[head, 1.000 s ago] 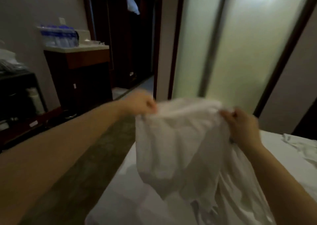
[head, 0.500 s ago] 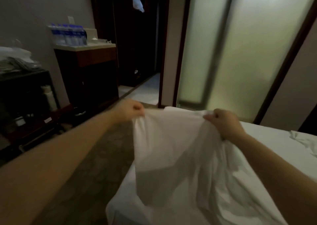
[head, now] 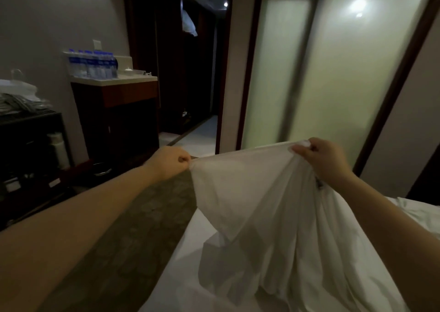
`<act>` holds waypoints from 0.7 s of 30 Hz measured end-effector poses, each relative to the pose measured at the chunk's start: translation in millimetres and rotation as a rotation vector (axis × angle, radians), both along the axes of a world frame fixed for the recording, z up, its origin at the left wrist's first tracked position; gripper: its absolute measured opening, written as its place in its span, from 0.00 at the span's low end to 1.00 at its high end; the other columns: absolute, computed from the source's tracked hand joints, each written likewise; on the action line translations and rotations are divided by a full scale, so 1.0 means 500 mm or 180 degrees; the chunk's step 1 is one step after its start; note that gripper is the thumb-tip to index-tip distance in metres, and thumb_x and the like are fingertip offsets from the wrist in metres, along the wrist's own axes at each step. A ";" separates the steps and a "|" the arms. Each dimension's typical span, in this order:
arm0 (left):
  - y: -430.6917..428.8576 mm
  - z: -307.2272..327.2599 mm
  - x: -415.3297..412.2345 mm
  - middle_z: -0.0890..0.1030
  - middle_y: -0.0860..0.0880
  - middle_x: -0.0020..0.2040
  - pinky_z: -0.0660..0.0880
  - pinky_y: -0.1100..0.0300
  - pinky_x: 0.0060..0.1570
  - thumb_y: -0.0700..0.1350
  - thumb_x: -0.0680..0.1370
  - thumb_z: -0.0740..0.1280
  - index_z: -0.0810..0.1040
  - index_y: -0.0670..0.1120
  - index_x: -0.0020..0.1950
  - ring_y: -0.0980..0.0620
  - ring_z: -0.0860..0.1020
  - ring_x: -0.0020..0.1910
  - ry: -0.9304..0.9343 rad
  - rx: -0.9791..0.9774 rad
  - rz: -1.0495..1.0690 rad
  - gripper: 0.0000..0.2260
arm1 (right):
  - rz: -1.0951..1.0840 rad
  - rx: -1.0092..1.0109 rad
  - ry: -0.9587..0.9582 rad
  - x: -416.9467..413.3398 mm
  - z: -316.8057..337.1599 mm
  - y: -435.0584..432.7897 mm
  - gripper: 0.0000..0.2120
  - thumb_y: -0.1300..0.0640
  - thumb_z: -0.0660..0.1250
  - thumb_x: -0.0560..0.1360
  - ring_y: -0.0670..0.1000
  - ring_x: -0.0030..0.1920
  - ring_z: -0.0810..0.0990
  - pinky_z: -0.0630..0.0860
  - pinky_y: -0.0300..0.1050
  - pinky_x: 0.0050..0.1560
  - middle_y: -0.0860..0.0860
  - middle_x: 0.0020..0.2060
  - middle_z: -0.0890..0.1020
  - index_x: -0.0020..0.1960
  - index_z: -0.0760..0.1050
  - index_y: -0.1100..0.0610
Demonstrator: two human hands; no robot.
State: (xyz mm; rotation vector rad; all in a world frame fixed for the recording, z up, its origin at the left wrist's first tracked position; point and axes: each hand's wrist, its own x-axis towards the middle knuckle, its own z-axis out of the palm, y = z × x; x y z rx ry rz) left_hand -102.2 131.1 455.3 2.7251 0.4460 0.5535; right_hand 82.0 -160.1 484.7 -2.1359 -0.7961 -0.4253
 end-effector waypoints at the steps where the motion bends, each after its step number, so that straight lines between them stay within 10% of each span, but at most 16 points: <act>1: -0.002 -0.008 0.012 0.79 0.53 0.42 0.73 0.59 0.47 0.41 0.77 0.63 0.81 0.46 0.47 0.53 0.76 0.44 -0.0185 -0.0327 -0.0005 0.07 | -0.0024 0.0011 0.0017 0.004 -0.001 -0.006 0.20 0.51 0.69 0.74 0.49 0.28 0.68 0.62 0.40 0.29 0.50 0.24 0.69 0.29 0.66 0.56; 9: -0.037 -0.056 0.168 0.78 0.51 0.42 0.67 0.65 0.42 0.48 0.78 0.64 0.79 0.49 0.43 0.55 0.76 0.44 0.1028 -0.0700 -0.0673 0.07 | -0.0071 -0.0070 0.0246 0.126 -0.013 -0.067 0.20 0.50 0.69 0.74 0.50 0.31 0.66 0.60 0.47 0.35 0.52 0.26 0.69 0.31 0.68 0.60; 15: -0.061 0.113 0.373 0.78 0.42 0.41 0.78 0.57 0.38 0.38 0.76 0.68 0.76 0.40 0.42 0.46 0.78 0.41 -0.1121 -0.3013 -0.0054 0.03 | -0.0695 -0.0685 0.0119 0.304 0.143 -0.040 0.20 0.46 0.63 0.77 0.57 0.42 0.75 0.62 0.47 0.37 0.59 0.34 0.76 0.34 0.74 0.59; 21: -0.125 0.685 0.441 0.78 0.47 0.37 0.77 0.61 0.30 0.35 0.77 0.64 0.72 0.44 0.41 0.55 0.79 0.31 -0.3191 -0.3357 -0.1415 0.07 | -0.0834 0.1383 -0.1690 0.321 0.675 -0.085 0.20 0.46 0.63 0.77 0.56 0.40 0.70 0.57 0.44 0.38 0.51 0.28 0.68 0.32 0.66 0.57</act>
